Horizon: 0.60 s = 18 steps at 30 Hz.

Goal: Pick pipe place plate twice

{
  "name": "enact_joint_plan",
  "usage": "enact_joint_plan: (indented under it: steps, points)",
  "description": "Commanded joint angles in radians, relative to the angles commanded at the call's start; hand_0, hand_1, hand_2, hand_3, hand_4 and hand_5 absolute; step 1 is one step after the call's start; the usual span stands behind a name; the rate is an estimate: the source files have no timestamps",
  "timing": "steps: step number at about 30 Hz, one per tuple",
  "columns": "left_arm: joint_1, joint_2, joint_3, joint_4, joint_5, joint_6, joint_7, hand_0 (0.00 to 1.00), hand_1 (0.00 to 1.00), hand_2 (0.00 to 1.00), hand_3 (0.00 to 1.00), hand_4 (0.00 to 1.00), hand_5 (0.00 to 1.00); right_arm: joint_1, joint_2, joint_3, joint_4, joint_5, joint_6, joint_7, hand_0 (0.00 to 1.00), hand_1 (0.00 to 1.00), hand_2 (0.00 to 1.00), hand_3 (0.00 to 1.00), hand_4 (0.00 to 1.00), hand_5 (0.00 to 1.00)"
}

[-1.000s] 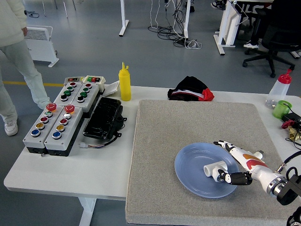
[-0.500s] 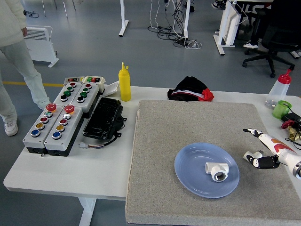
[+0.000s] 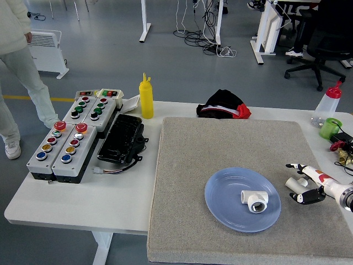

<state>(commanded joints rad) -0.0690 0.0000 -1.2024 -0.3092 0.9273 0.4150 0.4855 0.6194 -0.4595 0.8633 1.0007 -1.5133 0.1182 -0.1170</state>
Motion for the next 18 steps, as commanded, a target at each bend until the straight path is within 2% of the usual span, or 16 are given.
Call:
enact_joint_plan:
  steps: [5,7,12,13,18]
  points:
    - [-0.002,0.000,0.007,0.000,-0.009,-0.001,0.000,0.581,0.621,0.637,0.597,0.388,0.998,0.030,0.014,-0.023,-0.064,0.003,-0.005,-0.001,0.996,0.925,0.998,0.950,0.703,0.266]
    - [-0.003,0.000,0.009,0.000,-0.012,-0.001,0.000,0.581,0.621,0.637,0.596,0.385,0.998,0.034,0.016,-0.028,-0.072,0.004,-0.007,-0.001,0.959,0.906,0.998,0.938,0.707,0.273]
    - [-0.003,0.000,0.012,0.000,-0.018,-0.001,-0.002,0.581,0.621,0.637,0.596,0.385,0.998,0.040,0.021,-0.036,-0.088,-0.007,-0.021,-0.021,0.959,0.906,0.998,0.938,0.707,0.273]
    - [-0.003,0.000,0.012,0.000,-0.019,-0.001,-0.002,0.581,0.621,0.637,0.594,0.380,0.998,0.039,0.019,-0.043,-0.089,-0.013,-0.022,-0.022,0.626,0.664,0.695,0.845,0.704,0.270]
    - [-0.005,0.000,0.014,0.001,-0.027,0.000,-0.006,0.581,0.621,0.637,0.594,0.380,0.998,0.034,0.016,-0.050,-0.090,-0.043,-0.058,-0.005,0.626,0.664,0.695,0.845,0.704,0.270]
